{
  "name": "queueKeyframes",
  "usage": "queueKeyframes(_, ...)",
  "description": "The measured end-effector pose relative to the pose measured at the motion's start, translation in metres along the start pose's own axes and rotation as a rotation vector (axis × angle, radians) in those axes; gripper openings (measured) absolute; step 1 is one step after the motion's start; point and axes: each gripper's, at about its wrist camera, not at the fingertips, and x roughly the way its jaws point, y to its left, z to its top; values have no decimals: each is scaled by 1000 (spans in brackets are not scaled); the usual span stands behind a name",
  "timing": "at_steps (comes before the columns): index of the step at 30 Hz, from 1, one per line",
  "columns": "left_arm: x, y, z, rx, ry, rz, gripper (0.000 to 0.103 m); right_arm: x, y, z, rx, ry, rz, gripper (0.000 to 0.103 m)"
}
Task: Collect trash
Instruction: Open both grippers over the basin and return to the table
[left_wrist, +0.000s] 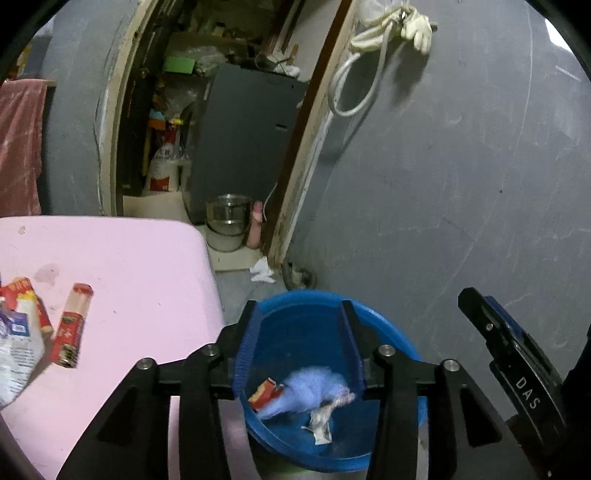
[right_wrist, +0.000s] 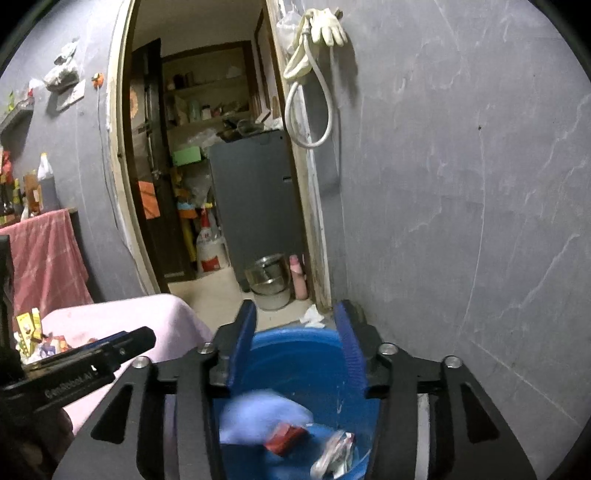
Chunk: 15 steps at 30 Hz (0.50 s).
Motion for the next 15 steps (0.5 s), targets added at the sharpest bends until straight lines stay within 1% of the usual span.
queueKeyframes(1, -4, 0, 2, 0, -10, 3, 42, -2, 1, 1, 1, -12, 1, 51)
queueKeyframes(3, -15, 3, 7, 2, -38, 15, 51, -7, 4, 6, 0, -44, -1, 56)
queueKeyframes(5, -29, 7, 11, -1, -77, 32, 61, -14, 7, 10, 8, -75, 2, 71)
queueKeyframes(6, -36, 10, 12, -2, -93, 40, 63, -18, 7, 11, 14, -91, 8, 73)
queueKeyframes(7, -41, 12, 14, -1, -105, 50, 68, -20, 10, 12, 17, -103, 11, 76)
queueKeyframes(8, -48, 16, 16, 1, -119, 62, 75, -23, 12, 14, 18, -120, 12, 80)
queueKeyframes(9, -55, 19, 17, 0, -133, 73, 79, -28, 16, 17, 16, -138, 15, 81)
queueKeyframes(11, -70, 26, 18, -1, -172, 100, 89, -33, 22, 20, 13, -157, 22, 87)
queueKeyframes(12, -78, 30, 19, -1, -192, 113, 92, -36, 26, 21, 10, -170, 25, 88)
queueKeyframes(13, -85, 34, 20, -2, -209, 127, 95, -38, 29, 22, 6, -178, 28, 93)
queueKeyframes(14, -93, 39, 21, -1, -227, 144, 96, -40, 34, 23, 2, -187, 32, 100)
queueKeyframes(15, -98, 42, 22, 2, -239, 158, 97, -42, 39, 24, -1, -197, 38, 103)
